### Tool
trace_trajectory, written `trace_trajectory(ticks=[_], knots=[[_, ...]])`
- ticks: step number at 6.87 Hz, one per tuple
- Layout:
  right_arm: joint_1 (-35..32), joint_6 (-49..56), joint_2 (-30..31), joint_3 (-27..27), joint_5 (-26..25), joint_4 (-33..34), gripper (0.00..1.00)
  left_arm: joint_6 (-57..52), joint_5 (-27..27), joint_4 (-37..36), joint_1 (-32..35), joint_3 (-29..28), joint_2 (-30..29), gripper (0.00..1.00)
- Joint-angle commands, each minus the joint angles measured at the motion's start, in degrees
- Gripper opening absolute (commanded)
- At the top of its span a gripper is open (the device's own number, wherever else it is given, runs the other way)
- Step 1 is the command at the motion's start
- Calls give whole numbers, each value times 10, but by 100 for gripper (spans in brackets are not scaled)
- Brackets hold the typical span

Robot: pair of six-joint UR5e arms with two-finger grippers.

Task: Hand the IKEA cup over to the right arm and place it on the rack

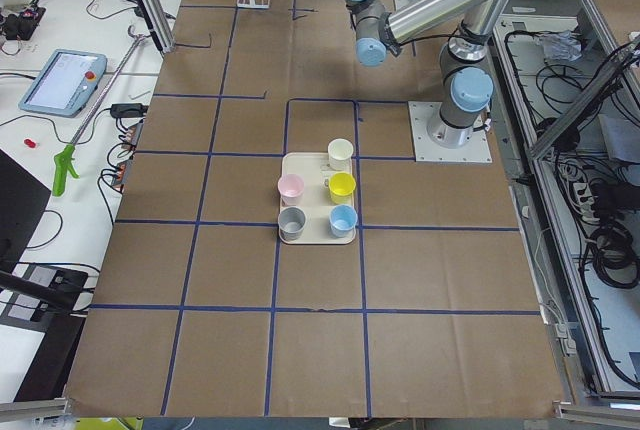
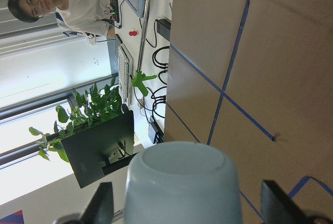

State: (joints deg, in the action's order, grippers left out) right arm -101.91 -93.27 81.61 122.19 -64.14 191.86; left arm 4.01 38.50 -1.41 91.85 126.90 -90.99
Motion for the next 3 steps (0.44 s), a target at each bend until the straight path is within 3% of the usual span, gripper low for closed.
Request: trace_trajectory(ticks=[1,2,3], knots=[[0,0,0,-7,0,-8,99,0,0,0,0,0,1,0],[0,0,-1,-7,0,-8,95,0,0,0,0,0,1,0],[0,1,-1,-6,1,-9,81,1,0,0,0,0,2,0]])
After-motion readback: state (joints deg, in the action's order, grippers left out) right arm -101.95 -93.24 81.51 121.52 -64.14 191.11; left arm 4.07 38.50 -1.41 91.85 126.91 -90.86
